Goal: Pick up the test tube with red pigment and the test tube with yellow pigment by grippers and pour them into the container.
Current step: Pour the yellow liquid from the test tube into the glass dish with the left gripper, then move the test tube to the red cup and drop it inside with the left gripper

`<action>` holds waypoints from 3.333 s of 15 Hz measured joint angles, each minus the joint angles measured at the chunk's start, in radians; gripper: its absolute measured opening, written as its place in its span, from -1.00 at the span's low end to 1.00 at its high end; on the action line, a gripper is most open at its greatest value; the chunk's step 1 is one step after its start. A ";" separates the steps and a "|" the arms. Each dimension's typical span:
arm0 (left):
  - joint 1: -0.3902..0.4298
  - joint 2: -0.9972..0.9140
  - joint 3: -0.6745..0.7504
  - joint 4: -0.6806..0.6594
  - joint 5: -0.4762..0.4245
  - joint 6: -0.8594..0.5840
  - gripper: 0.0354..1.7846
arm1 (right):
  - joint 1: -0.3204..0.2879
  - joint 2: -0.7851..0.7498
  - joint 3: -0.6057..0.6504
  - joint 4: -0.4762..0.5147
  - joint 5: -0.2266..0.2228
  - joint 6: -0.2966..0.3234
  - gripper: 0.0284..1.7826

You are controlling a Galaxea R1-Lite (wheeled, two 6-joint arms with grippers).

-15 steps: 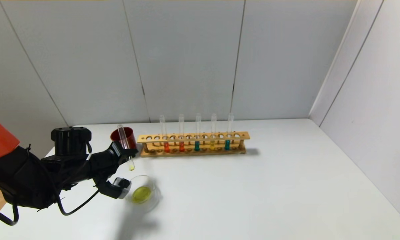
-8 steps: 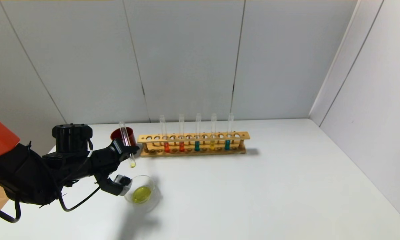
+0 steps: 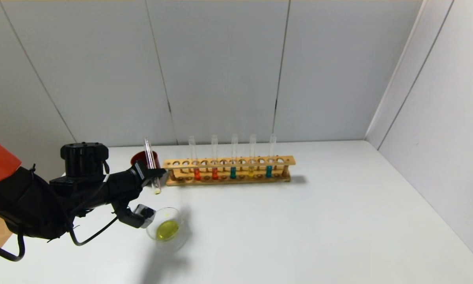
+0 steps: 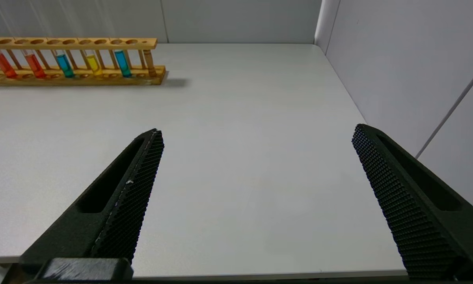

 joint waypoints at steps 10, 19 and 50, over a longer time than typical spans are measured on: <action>-0.022 -0.032 -0.010 0.001 -0.011 0.030 -0.66 | 0.000 0.000 0.000 0.000 0.000 0.000 0.96; -0.023 -0.058 -0.020 -0.023 0.138 -0.248 -0.66 | 0.000 0.000 0.000 0.000 0.000 0.000 0.96; -0.023 0.094 -0.441 0.069 0.552 -2.204 -0.66 | 0.000 0.000 0.000 0.000 0.000 0.000 0.96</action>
